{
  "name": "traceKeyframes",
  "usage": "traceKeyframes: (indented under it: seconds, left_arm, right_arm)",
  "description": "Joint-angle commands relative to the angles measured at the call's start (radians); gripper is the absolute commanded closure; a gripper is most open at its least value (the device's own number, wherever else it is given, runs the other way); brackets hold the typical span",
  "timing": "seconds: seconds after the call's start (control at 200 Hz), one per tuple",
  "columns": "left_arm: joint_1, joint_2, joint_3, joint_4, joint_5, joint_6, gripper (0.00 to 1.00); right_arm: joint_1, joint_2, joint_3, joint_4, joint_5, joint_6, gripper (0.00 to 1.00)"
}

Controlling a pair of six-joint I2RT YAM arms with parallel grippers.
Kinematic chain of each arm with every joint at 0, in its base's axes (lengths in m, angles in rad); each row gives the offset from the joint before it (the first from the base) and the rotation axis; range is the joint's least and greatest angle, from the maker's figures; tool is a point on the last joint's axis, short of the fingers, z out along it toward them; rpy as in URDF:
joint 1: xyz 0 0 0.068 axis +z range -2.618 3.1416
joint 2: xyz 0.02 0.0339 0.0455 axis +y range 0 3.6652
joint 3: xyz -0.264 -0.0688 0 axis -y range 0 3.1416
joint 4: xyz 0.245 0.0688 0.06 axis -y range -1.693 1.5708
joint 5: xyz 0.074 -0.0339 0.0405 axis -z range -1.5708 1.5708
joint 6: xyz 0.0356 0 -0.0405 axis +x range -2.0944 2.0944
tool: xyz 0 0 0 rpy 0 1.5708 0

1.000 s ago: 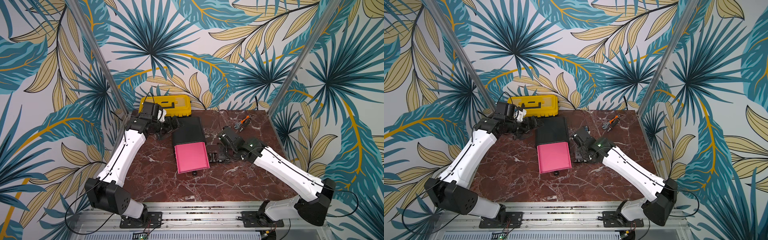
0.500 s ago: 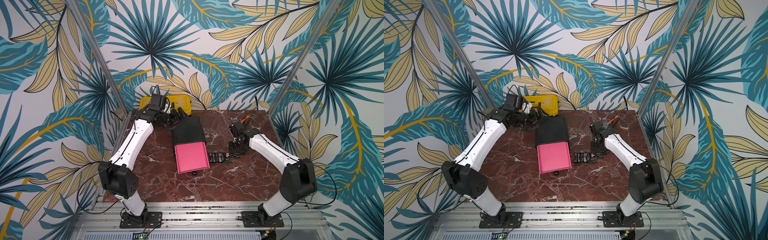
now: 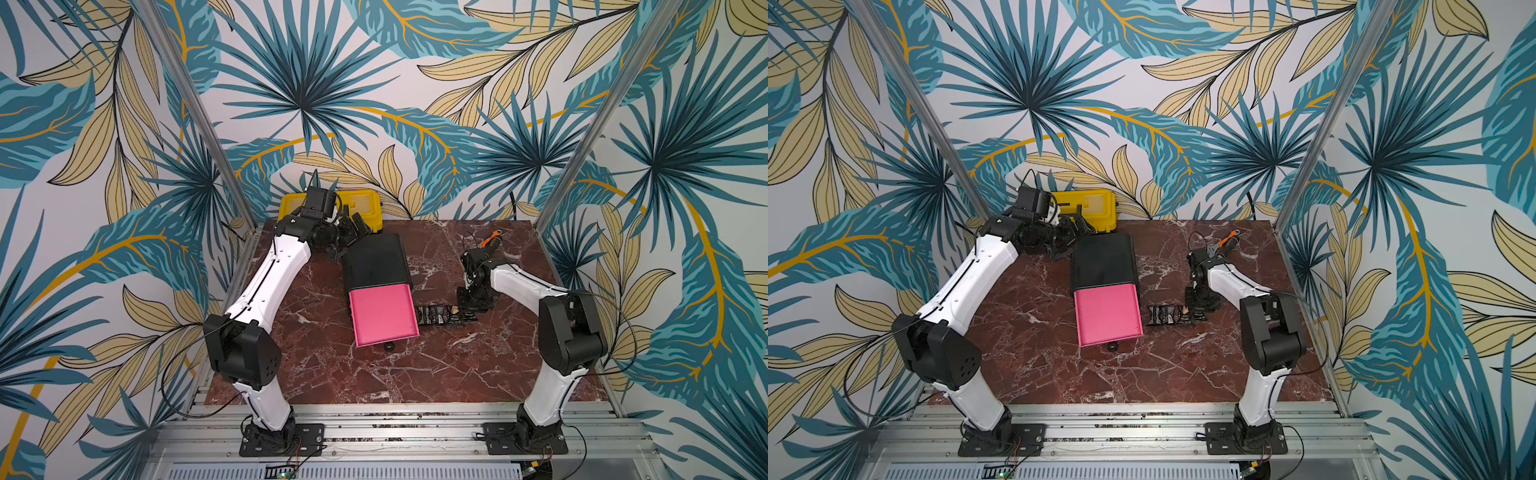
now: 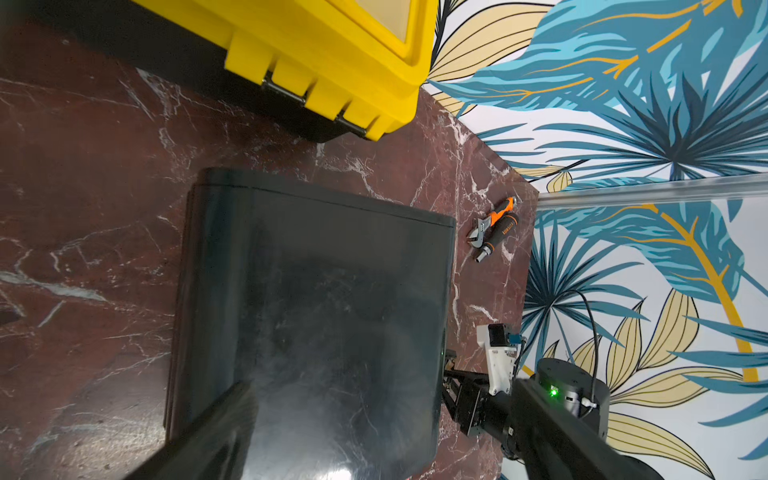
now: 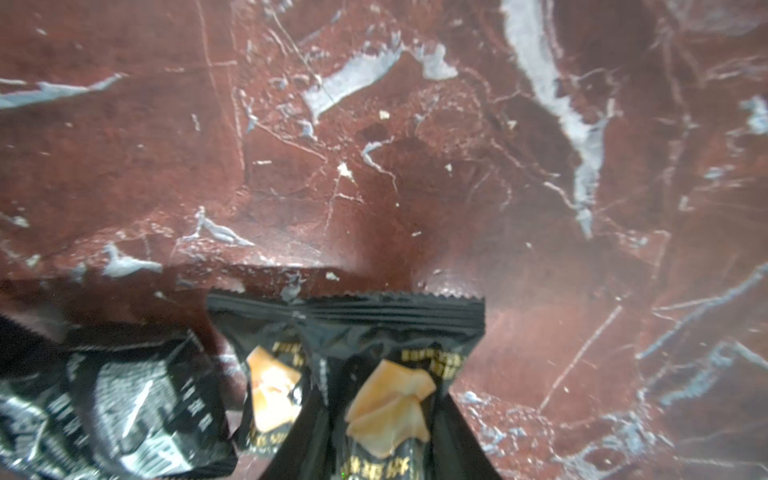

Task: Take the cookies out of the drawer
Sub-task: Place the cookie at the center of the board.

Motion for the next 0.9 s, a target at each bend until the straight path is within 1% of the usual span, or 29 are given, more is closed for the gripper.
traceKeyframes:
  seconds: [0.0, 0.09, 0.24, 0.291, 0.381, 0.476, 0.581, 0.651, 0.796, 0.897]
  left_arm:
    - [0.0, 0.018, 0.071, 0.011, -0.035, -0.009, 0.0]
    - [-0.001, 0.031, 0.082, 0.016, -0.039, -0.012, 0.0]
    - [-0.002, 0.049, 0.101, 0.013, -0.034, -0.028, 0.0]
    - [0.0, 0.047, 0.1, 0.013, -0.037, -0.032, 0.0]
    - [-0.002, 0.042, 0.097, 0.002, -0.046, -0.027, 0.0]
    - [-0.001, 0.041, 0.095, -0.021, -0.054, -0.017, 0.0]
    - [-0.001, 0.052, 0.115, -0.067, -0.047, -0.013, 0.0]
    - [-0.005, 0.052, 0.117, -0.082, -0.034, -0.011, 0.0]
    - [-0.016, 0.036, 0.094, -0.14, -0.056, 0.013, 0.0]
    - [-0.02, 0.006, 0.043, -0.155, -0.06, 0.021, 0.0]
  right_arm:
    - [-0.003, 0.014, -0.025, 0.01, -0.016, -0.013, 0.69]
    - [-0.003, 0.018, -0.034, 0.011, -0.023, -0.016, 0.67]
    - [-0.003, 0.027, -0.039, 0.009, -0.028, -0.03, 0.56]
    - [-0.003, 0.026, -0.04, 0.008, -0.028, -0.036, 0.51]
    - [-0.003, 0.007, -0.04, 0.002, -0.023, -0.043, 0.39]
    - [-0.003, -0.028, -0.033, -0.008, -0.009, -0.048, 0.32]
    - [-0.003, -0.087, -0.021, -0.021, 0.006, -0.033, 0.29]
    - [-0.003, -0.127, -0.006, -0.024, -0.011, -0.014, 0.27]
    - [0.003, -0.177, 0.052, -0.018, -0.141, 0.024, 0.24]
    - [0.018, -0.199, 0.091, -0.003, -0.186, 0.055, 0.24]
